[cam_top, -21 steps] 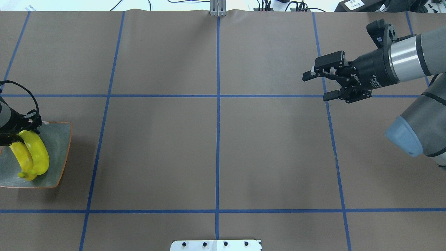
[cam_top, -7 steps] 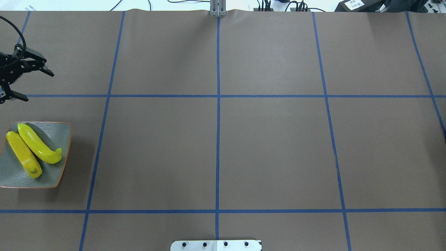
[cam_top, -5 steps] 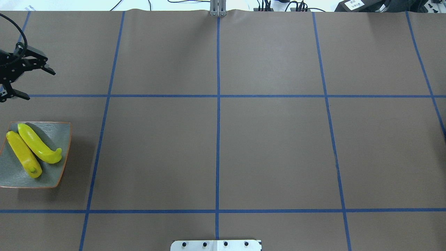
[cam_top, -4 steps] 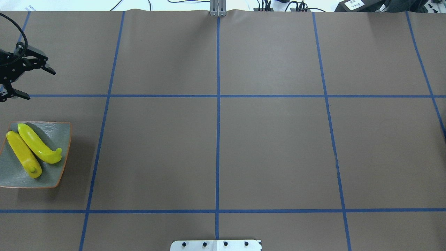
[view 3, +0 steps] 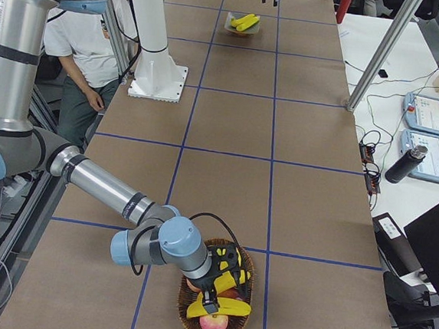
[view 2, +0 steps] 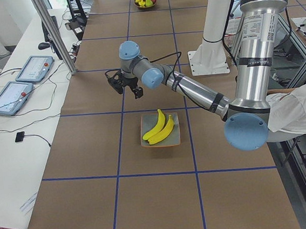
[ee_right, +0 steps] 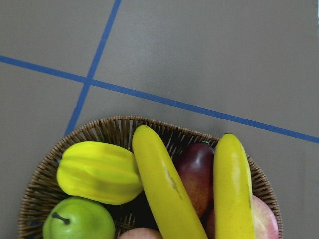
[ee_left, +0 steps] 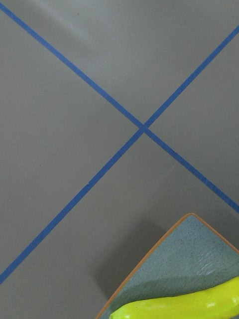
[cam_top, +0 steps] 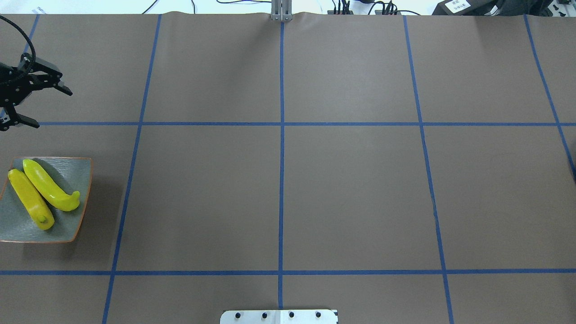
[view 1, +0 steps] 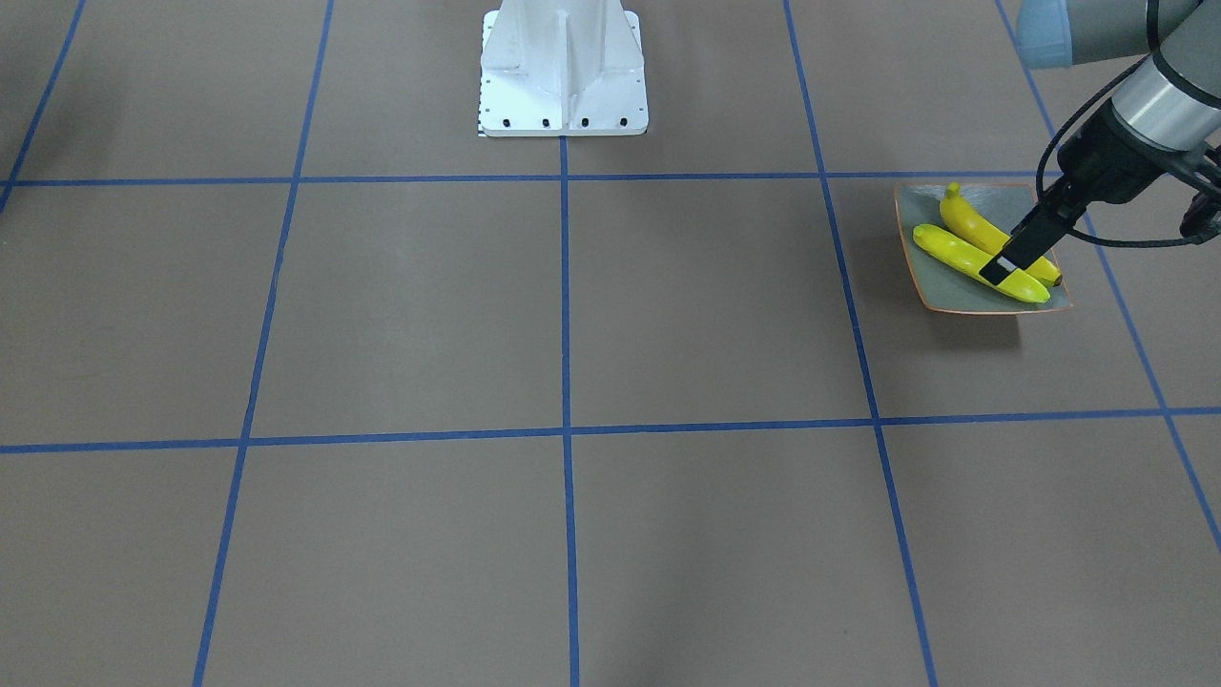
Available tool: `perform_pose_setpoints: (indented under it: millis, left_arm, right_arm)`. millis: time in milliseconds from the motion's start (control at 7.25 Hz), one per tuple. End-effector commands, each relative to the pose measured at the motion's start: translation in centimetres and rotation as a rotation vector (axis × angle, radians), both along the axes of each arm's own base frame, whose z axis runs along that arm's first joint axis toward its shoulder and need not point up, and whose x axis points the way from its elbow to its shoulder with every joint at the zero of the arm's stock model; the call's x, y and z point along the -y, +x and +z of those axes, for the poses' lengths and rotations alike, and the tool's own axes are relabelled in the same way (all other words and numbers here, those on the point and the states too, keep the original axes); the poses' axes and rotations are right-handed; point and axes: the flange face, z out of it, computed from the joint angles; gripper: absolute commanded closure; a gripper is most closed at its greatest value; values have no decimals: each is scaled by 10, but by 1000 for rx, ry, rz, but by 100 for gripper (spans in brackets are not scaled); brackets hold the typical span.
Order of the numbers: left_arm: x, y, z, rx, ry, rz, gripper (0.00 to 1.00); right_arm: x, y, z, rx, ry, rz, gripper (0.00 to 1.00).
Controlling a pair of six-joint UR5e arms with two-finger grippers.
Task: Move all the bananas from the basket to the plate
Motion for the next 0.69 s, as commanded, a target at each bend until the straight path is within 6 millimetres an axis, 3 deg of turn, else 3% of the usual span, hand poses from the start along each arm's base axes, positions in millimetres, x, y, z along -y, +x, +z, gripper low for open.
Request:
perform_pose_setpoints:
  millis: [0, 552]
  left_arm:
    - [-1, 0, -2, -4, 0, 1, 0]
    - [1, 1, 2, -2, -4, 3, 0]
  right_arm:
    - [-9, -1, 22, -5, -26, -26, 15]
    - [5, 1, 40, 6, -67, -11, 16]
